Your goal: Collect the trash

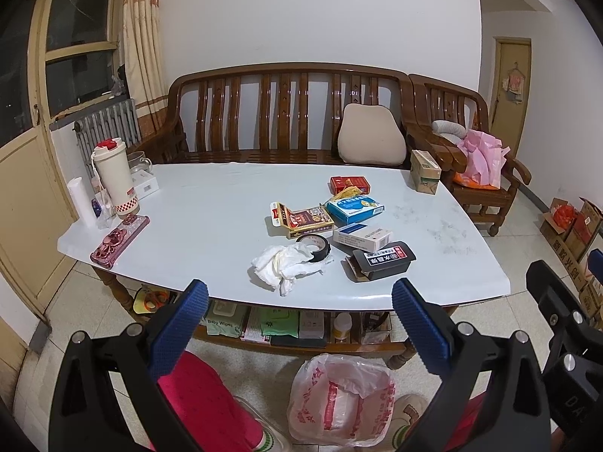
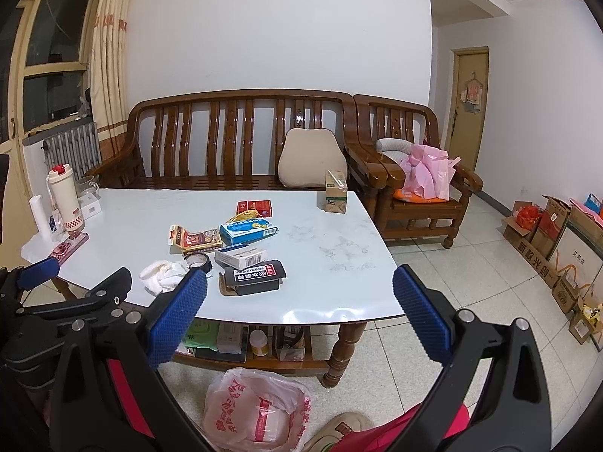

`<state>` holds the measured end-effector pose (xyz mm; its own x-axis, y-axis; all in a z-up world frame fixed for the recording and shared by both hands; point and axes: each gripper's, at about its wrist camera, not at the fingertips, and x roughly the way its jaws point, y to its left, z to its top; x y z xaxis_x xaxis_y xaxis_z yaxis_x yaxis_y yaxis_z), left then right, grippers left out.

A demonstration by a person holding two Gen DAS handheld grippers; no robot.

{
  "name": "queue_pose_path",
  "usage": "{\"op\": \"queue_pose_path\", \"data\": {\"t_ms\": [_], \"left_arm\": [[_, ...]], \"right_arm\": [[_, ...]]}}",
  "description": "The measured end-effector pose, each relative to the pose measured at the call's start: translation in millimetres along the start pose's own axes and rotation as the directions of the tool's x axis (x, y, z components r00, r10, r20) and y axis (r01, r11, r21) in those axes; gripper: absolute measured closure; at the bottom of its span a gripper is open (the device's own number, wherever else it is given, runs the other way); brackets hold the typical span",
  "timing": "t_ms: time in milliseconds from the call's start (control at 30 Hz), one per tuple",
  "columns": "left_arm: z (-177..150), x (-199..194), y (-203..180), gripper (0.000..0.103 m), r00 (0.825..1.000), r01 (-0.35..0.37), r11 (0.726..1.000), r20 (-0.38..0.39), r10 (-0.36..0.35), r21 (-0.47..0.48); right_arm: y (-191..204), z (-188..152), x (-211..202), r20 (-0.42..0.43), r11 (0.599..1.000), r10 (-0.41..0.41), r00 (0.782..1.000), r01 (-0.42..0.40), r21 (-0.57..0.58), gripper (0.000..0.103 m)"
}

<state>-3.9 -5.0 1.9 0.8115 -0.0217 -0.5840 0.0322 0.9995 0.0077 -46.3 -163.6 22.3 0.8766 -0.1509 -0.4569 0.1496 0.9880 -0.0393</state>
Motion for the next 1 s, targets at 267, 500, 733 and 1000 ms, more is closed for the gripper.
{"op": "queue_pose_path", "data": {"t_ms": [267,500,733,1000], "left_arm": [[0.0,0.3,0.0,0.007,1.000,-0.001,1.000,-0.003,0.001,-0.004],[2.5,-1.2,2.8,0.007,1.000,0.002,1.000,0.000,-0.002,-0.016],[2.3,-1.4,3.0,0.007,1.000,0.001,1.000,0.000,-0.001,-0.015],[5.2,-2.0,5.5,0.007,1.000,0.003,1.000,-0.007,-0.004,-0.015]], "right_arm": [[-0.4,2.8,-1.3,0.003,1.000,-0.001,1.000,0.001,0.000,0.006],[-0.4,6.0,-3.2,0.006,1.000,0.003,1.000,-0.003,-0.001,0.006],[-0.3,5.6,-3.4,0.006,1.000,0.003,1.000,-0.003,-0.001,0.006],[0.0,9.5,-5.1,0.011,1.000,0.002,1.000,-0.002,0.000,0.006]]}}
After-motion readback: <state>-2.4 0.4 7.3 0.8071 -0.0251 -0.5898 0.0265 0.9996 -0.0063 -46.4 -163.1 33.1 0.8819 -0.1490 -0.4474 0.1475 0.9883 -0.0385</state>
